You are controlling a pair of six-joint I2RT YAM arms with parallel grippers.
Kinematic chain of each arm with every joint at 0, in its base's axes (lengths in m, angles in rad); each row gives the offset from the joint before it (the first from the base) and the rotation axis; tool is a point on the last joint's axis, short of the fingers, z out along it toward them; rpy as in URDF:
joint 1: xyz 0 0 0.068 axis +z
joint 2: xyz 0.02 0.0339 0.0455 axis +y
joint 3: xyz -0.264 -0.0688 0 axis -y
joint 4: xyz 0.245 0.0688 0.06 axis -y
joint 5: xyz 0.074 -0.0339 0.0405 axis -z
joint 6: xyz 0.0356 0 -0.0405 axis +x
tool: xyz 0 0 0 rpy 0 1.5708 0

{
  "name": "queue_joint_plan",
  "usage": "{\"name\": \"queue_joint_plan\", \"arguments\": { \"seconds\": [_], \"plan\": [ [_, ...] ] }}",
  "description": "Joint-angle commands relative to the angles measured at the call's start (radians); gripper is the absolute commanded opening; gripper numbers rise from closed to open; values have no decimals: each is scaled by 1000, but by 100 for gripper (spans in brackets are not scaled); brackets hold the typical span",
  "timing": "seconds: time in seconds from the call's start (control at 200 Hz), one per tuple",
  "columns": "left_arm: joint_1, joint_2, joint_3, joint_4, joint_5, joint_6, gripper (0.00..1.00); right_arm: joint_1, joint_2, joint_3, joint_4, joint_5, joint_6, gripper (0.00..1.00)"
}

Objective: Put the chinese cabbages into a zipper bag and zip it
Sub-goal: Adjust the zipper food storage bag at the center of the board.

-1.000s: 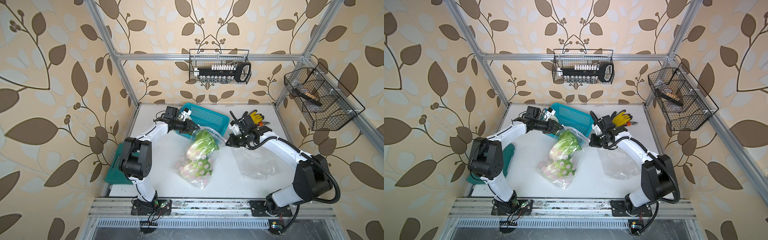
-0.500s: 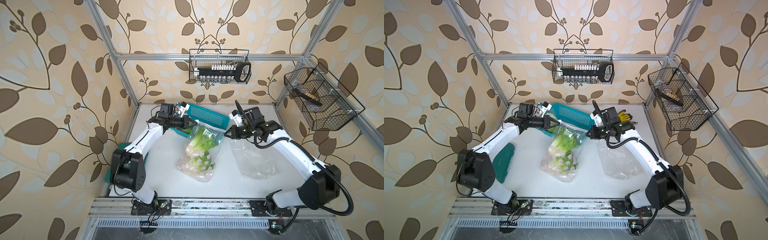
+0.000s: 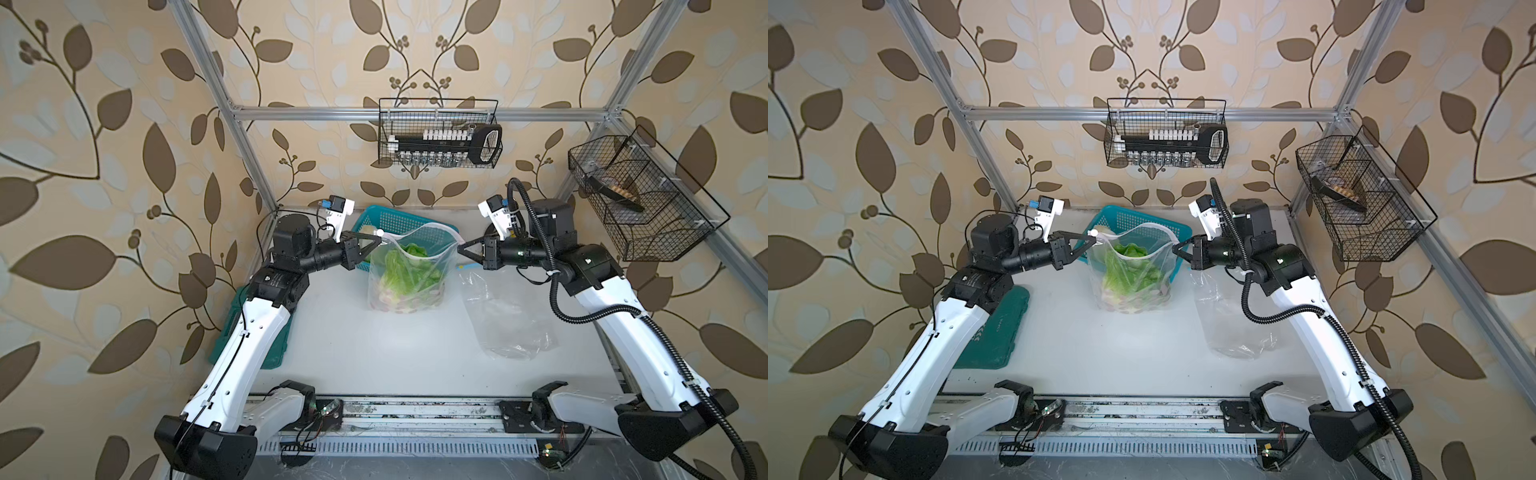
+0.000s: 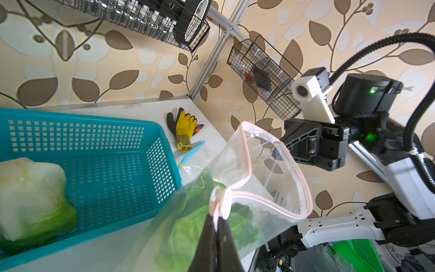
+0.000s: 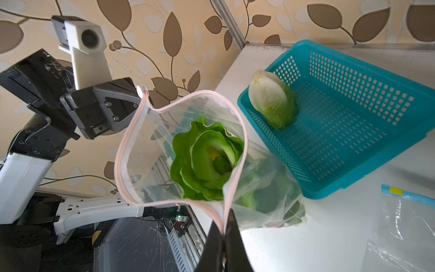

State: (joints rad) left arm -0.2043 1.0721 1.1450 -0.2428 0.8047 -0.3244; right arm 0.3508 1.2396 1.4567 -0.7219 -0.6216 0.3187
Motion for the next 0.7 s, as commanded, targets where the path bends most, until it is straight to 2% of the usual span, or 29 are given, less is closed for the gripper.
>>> {"name": "queue_joint_plan", "arguments": {
  "seconds": [0.0, 0.15, 0.27, 0.36, 0.51, 0.545, 0.625, 0.695],
  "plan": [
    [-6, -12, 2, 59, -2, -7, 0, -6, -5, 29, -9, -20, -29, 0],
    [-6, -32, -56, 75, -31, 24, 0, -14, -35, -15, 3, 36, -79, 0],
    [-6, -47, -147, 140, -53, 25, 0, -33, -33, -107, 11, 174, -134, 0],
    [-7, -52, -156, 152, -44, 33, 0, -39, -17, -155, 13, 248, -161, 0],
    [-42, -44, -110, 124, 15, 118, 0, -40, -26, -143, 5, 212, -171, 0],
    [-47, -43, -98, 114, 21, 139, 0, -41, -36, -141, 13, 196, -172, 5],
    [-50, -40, -75, 106, 37, 163, 0, -44, -60, -113, 15, 172, -181, 25],
    [-52, -34, -52, 92, 48, 175, 0, -49, -75, -72, -10, 162, -192, 38]
  ]
}}
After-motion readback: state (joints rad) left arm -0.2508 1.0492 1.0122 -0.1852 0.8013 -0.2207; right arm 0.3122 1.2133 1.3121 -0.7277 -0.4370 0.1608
